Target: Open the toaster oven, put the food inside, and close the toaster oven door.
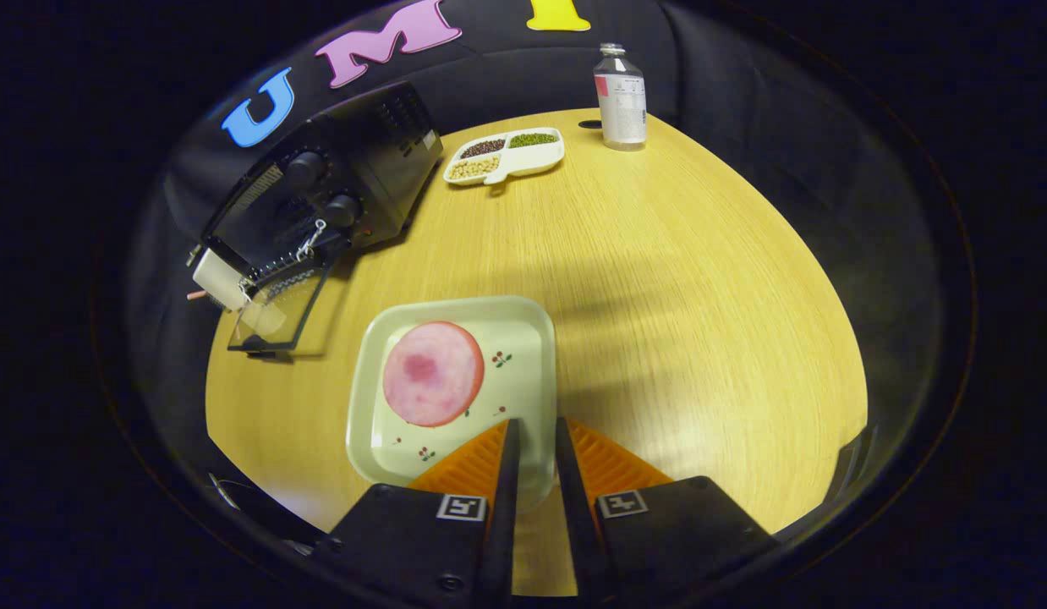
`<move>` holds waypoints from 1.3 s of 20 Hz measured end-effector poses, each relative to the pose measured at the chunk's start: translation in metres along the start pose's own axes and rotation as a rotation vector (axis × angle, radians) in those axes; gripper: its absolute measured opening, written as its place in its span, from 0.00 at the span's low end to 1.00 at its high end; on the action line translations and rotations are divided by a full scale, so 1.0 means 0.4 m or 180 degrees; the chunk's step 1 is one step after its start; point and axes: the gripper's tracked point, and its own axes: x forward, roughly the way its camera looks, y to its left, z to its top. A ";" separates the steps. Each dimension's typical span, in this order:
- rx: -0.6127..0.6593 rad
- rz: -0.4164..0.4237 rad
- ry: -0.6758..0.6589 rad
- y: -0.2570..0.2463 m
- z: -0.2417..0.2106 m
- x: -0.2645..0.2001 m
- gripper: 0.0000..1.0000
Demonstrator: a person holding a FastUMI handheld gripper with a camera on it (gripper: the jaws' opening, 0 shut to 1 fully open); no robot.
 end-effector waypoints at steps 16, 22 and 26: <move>0.1171 0.0603 0.0219 0.031 -0.013 -0.009 0.06; 0.1967 0.1003 0.0358 0.080 -0.028 -0.067 0.07; 0.2136 0.1166 0.0276 0.092 -0.015 -0.095 0.06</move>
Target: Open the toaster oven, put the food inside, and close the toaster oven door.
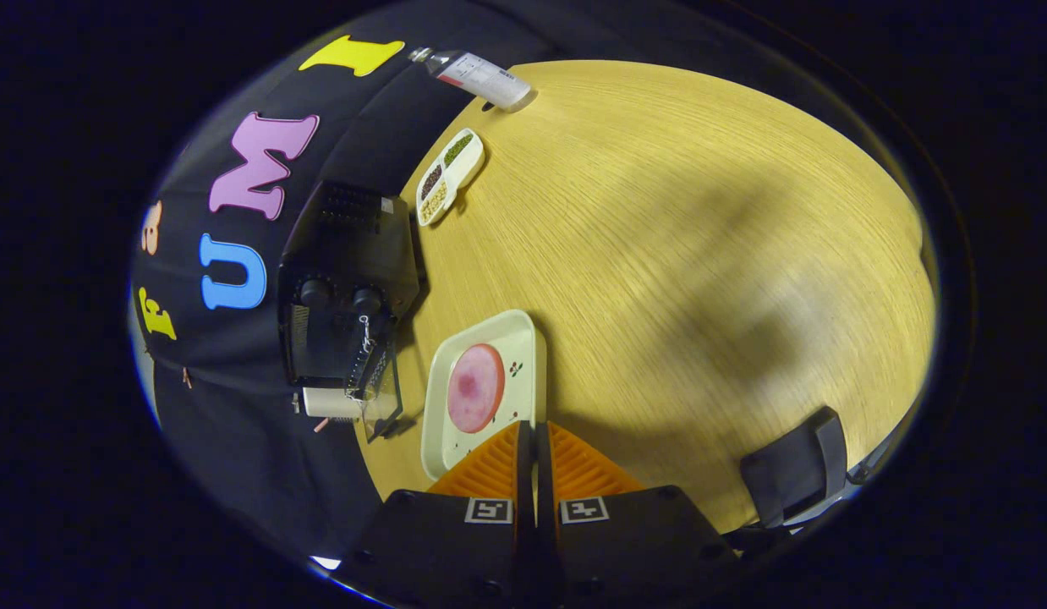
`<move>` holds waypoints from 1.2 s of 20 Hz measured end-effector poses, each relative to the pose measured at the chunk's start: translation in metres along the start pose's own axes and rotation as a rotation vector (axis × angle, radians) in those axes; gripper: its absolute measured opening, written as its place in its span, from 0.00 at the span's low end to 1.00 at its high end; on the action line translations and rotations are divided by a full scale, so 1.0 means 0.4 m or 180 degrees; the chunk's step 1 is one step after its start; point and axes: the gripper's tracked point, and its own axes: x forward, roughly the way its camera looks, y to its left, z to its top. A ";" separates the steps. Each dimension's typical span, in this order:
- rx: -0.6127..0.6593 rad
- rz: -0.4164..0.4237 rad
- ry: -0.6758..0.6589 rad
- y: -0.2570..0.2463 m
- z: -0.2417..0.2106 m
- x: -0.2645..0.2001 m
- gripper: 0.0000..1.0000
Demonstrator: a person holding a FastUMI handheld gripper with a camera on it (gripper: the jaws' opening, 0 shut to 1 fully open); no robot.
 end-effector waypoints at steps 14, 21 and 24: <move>0.0674 0.0262 -0.0383 0.084 -0.072 -0.067 0.06; 0.0845 0.0660 -0.0565 0.278 -0.156 -0.074 0.06; 0.0837 0.0734 -0.0580 0.362 -0.173 -0.019 0.07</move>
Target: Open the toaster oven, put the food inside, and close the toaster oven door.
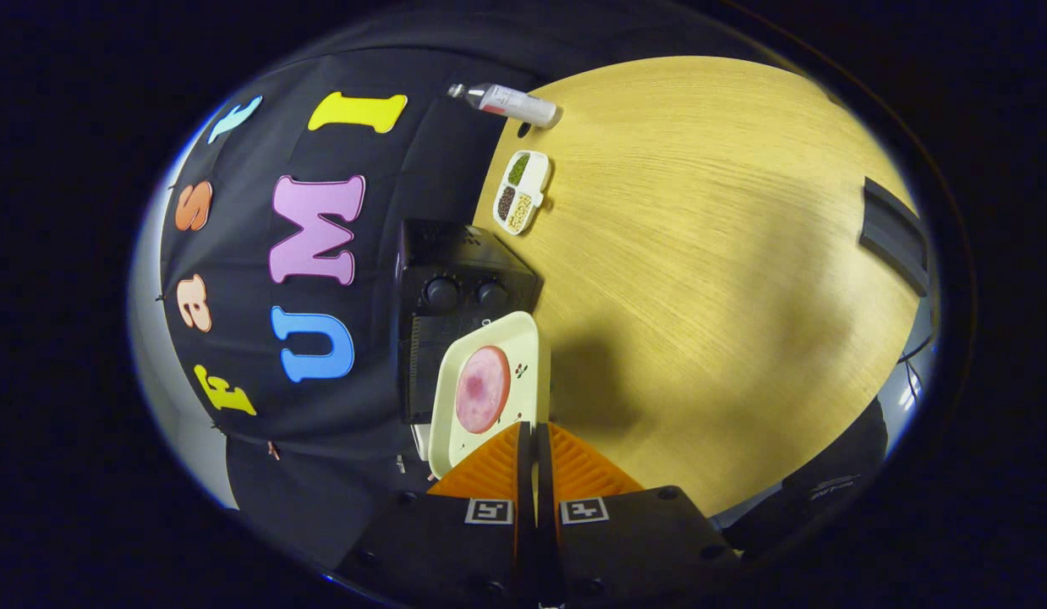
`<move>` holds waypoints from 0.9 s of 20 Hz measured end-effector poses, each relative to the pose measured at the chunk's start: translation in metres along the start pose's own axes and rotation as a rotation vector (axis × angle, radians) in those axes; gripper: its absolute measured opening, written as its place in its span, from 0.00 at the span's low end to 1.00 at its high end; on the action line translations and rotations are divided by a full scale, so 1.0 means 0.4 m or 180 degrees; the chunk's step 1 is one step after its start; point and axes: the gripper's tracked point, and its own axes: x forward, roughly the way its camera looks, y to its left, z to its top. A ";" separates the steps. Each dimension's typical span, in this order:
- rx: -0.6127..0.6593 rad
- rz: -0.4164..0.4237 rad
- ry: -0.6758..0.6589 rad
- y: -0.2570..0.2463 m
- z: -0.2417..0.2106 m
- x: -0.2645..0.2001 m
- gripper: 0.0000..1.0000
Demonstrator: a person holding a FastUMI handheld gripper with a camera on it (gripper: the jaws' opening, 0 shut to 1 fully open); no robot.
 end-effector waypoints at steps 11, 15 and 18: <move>-0.0217 0.0138 0.0007 0.169 -0.075 0.306 0.06; -0.0149 0.0180 -0.0143 0.199 -0.061 0.398 0.06; -0.0036 0.0187 -0.0303 0.203 -0.039 0.464 0.06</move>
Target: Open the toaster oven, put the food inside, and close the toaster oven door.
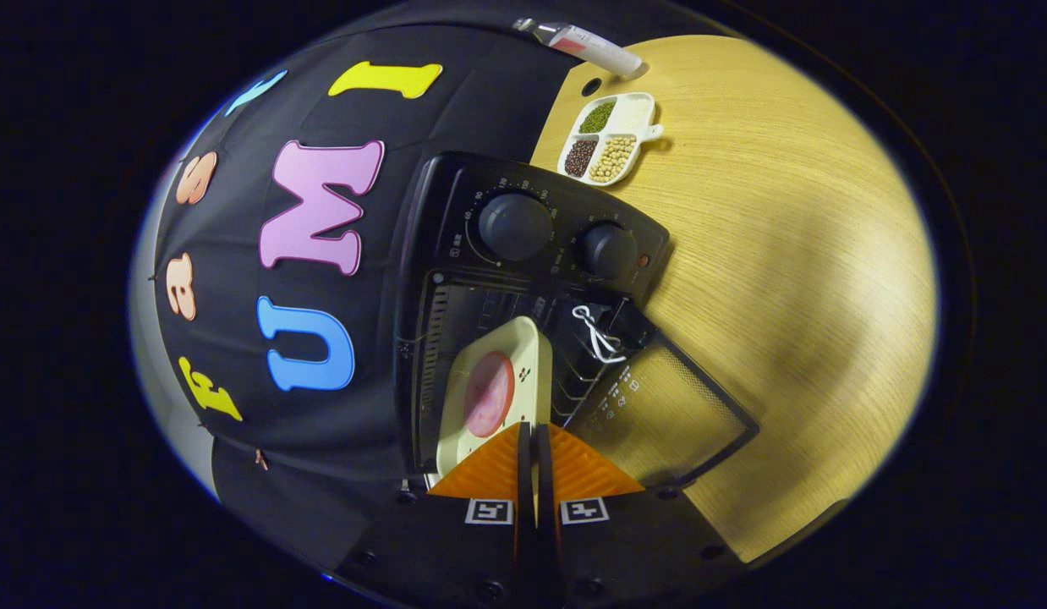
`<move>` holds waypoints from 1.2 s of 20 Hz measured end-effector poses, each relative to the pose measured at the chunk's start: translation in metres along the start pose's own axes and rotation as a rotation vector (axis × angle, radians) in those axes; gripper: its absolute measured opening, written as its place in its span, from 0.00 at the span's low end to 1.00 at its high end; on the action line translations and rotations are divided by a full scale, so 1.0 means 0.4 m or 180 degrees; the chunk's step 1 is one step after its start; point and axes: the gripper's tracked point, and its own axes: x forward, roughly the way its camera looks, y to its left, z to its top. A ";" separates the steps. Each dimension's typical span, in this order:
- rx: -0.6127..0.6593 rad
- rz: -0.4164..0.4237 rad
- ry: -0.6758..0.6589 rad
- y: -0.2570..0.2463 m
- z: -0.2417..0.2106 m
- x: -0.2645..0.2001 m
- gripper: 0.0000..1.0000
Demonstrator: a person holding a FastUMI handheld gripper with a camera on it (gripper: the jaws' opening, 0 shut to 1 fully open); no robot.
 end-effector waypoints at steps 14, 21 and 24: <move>-0.0227 -0.0145 -0.0677 0.046 0.021 0.140 0.08; -0.0648 -0.0241 -0.0648 0.039 -0.024 0.066 0.99; -0.1002 -0.0331 -0.0593 0.037 -0.062 -0.002 0.98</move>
